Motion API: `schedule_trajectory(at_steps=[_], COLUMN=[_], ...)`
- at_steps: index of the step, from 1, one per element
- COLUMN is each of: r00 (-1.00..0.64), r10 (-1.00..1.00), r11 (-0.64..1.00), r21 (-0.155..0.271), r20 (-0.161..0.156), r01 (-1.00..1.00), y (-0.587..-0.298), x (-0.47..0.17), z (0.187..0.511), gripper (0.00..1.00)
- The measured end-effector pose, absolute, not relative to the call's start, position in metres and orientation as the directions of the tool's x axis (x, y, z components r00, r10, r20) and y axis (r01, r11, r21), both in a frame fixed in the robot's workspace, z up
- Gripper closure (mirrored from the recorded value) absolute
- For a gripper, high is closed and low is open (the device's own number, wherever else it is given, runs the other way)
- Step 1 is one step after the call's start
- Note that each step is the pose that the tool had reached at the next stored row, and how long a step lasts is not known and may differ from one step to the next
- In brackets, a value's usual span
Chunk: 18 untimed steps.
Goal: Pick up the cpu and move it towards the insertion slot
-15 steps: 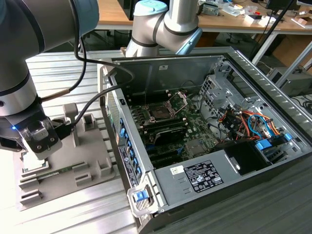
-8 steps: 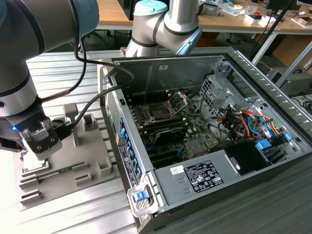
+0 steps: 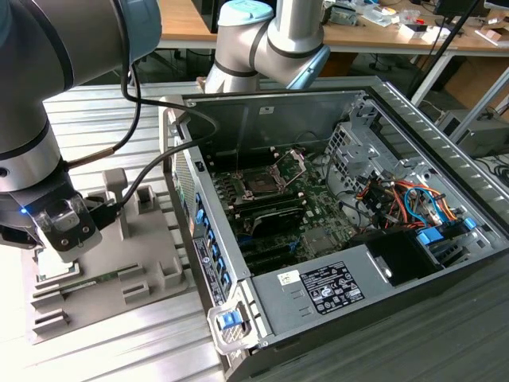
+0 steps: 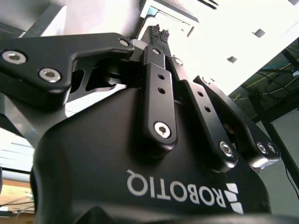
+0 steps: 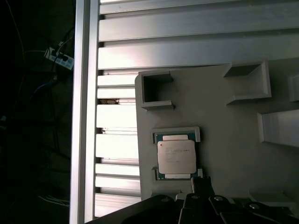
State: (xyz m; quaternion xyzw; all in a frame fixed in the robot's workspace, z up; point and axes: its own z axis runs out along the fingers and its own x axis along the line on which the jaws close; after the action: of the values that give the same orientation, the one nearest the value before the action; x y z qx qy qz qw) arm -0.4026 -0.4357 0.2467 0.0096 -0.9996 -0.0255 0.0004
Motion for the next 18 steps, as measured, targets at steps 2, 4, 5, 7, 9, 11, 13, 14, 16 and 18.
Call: schedule_trajectory(at_steps=[2, 4, 5, 7, 9, 11, 13, 14, 16, 18], r00=[-1.0, -1.0, -1.0, -1.0, -1.0, -1.0, -1.0, -1.0, -1.0, -1.0], r10=[-0.019, -0.019, -0.019, -0.019, -0.019, -0.019, -0.019, -0.019, -0.019, -0.019], r11=[0.999, 0.999, 0.999, 0.999, 0.999, 0.999, 0.999, 0.999, 0.999, 0.999], r21=[0.051, 0.051, 0.051, 0.051, 0.05, 0.05, 0.05, 0.05, 0.05, 0.05], r20=[0.0, 0.0, 0.0, 0.0, 0.0, 0.0, 0.0, 0.0, 0.0, 0.0], r01=[-0.019, -0.019, -0.019, -0.019, -0.019, -0.019, -0.019, -0.019, -0.019, -0.019], y=[-0.4357, -0.4357, -0.4357, -0.4357, -0.4357, -0.4357, -0.4357, -0.4357, -0.4357, -0.4357], x=[-0.4026, -0.4026, -0.4026, -0.4027, -0.4028, -0.4028, -0.4029, -0.4029, -0.4029, -0.403], z=[0.2463, 0.2461, 0.2459, 0.2456, 0.245, 0.2447, 0.244, 0.2438, 0.2435, 0.2431], gripper=[0.89, 0.89, 0.89, 0.89, 0.89, 0.89, 0.89, 0.89, 0.89, 0.89])
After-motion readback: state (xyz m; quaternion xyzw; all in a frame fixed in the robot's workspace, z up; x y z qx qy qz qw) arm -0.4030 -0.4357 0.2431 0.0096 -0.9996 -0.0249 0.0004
